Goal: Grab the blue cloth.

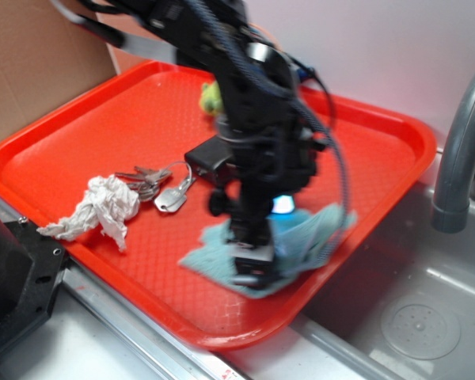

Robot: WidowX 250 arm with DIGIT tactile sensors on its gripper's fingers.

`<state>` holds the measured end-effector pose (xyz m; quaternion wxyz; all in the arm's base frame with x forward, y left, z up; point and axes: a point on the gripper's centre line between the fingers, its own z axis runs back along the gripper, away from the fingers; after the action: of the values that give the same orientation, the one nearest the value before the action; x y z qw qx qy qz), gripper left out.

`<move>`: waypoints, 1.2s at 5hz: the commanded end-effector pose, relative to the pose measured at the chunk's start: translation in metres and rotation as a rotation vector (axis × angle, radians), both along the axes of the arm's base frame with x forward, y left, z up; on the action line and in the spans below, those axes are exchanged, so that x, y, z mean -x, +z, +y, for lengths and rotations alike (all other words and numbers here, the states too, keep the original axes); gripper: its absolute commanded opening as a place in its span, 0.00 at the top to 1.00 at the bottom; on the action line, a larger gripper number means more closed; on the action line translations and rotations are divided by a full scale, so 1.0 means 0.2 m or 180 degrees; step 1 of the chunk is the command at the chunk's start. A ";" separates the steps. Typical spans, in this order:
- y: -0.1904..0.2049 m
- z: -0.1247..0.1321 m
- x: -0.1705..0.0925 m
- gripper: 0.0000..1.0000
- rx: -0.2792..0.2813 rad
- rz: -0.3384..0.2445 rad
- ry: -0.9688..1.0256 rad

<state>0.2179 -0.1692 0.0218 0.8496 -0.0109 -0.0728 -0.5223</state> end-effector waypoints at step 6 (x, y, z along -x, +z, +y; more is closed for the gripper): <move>0.04 -0.09 0.29 1.00 0.0381 -0.0019 0.0493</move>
<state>0.1762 -0.1744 0.0215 0.8898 -0.0533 -0.0923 -0.4438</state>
